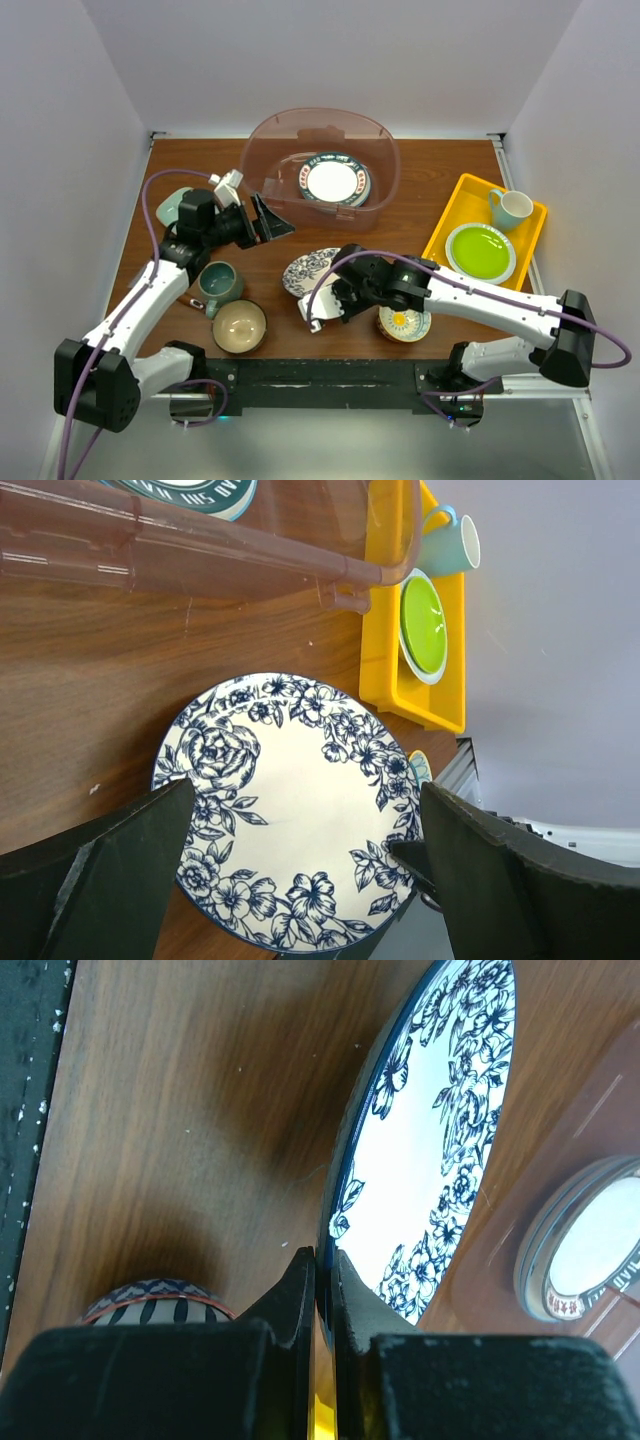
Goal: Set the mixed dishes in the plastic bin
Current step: Pick up the plate at the center of the board.
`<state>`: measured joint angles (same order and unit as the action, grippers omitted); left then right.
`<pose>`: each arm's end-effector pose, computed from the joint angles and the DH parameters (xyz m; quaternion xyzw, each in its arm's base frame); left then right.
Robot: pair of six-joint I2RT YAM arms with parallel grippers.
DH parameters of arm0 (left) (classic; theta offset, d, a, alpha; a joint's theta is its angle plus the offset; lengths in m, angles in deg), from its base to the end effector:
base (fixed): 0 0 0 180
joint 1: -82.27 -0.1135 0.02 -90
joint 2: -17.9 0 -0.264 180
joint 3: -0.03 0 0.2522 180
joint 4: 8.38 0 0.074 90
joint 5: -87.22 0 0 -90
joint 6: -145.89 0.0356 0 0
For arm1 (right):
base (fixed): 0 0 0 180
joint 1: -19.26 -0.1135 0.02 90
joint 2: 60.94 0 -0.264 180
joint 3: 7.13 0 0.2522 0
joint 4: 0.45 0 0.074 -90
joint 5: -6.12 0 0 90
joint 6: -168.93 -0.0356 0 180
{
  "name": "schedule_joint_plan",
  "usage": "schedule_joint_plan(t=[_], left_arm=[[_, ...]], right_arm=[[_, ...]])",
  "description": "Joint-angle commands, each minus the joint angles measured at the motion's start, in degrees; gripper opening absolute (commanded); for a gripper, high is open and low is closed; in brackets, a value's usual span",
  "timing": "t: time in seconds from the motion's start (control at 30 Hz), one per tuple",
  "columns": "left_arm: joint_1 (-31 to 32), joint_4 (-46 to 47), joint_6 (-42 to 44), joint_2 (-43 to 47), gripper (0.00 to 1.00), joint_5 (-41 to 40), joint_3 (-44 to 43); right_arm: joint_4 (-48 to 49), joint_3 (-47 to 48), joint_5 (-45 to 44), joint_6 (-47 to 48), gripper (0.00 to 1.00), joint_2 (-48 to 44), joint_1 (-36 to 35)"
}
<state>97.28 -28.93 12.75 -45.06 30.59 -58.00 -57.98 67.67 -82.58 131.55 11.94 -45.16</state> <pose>0.2315 -0.0823 0.2823 -0.0482 0.8230 -0.4607 0.3289 0.1099 0.2315 0.2838 -0.8164 0.4960 0.0412 0.2929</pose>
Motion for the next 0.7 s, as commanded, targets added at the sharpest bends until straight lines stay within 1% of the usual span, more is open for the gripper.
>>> schedule_joint_plan(t=[0.0,0.5,0.67], left_arm=[[-0.3,4.4,-2.8,-0.6,1.0,3.5,0.9],[-0.2,5.9,-11.7,-3.7,1.0,4.7,1.9],[-0.2,5.9,-15.0,-4.6,1.0,3.9,2.3]], right_arm=[[4.1,4.6,0.1,1.5,0.0,-3.9,0.7],[4.0,4.7,2.2,1.1,0.0,-5.6,3.3],[4.1,4.8,2.5,1.1,0.0,-5.6,3.7]])
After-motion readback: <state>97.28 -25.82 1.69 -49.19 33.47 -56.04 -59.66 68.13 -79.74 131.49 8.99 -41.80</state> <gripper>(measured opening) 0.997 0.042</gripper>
